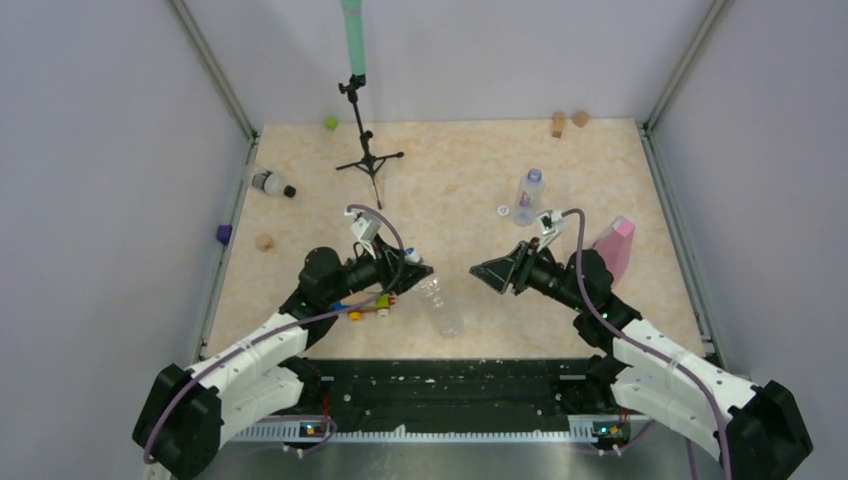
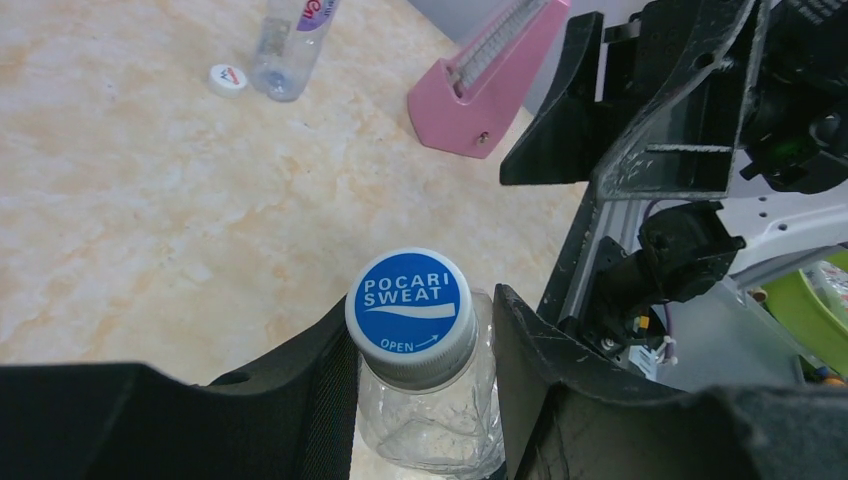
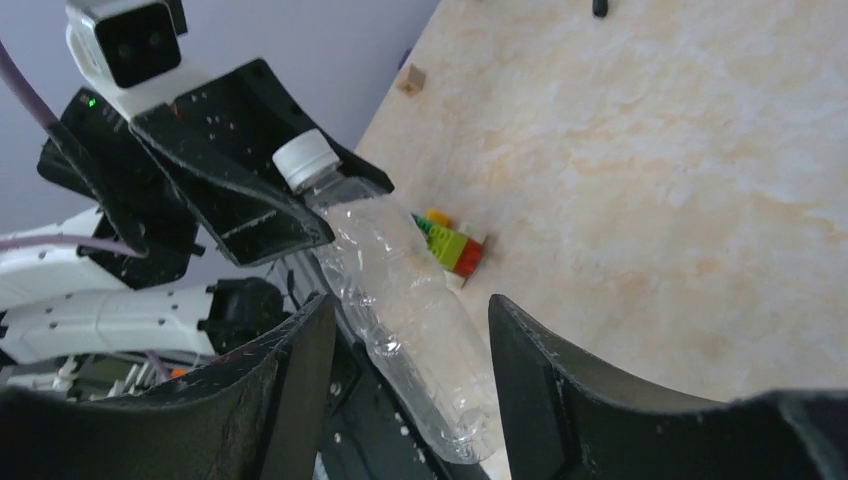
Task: Unscrew the bottle caps
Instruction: Pick up the plastic bottle at the center of the board.
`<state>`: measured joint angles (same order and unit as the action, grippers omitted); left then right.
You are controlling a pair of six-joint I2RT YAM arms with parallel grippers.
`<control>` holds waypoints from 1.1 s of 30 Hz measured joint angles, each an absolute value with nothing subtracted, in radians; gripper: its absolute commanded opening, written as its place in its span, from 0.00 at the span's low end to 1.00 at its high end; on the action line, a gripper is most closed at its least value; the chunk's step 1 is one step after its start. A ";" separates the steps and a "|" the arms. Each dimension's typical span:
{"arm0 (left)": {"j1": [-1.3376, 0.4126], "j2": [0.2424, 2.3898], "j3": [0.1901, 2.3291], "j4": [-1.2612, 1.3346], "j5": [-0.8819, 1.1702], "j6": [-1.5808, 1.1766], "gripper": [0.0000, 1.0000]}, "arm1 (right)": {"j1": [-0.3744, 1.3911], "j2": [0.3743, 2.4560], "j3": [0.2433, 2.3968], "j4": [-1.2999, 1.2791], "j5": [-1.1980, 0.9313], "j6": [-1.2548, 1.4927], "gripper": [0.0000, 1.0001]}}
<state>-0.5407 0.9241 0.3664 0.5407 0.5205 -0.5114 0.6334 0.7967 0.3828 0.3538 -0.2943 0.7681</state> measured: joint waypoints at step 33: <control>-0.643 1.089 0.366 0.815 0.696 -0.587 0.09 | 0.764 1.107 0.347 0.704 -0.529 0.728 0.45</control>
<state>-0.6434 1.0893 0.3664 0.8146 0.6960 -0.5869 0.7635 1.1072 0.3466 0.7036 -0.5293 0.7280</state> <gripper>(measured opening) 0.481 0.484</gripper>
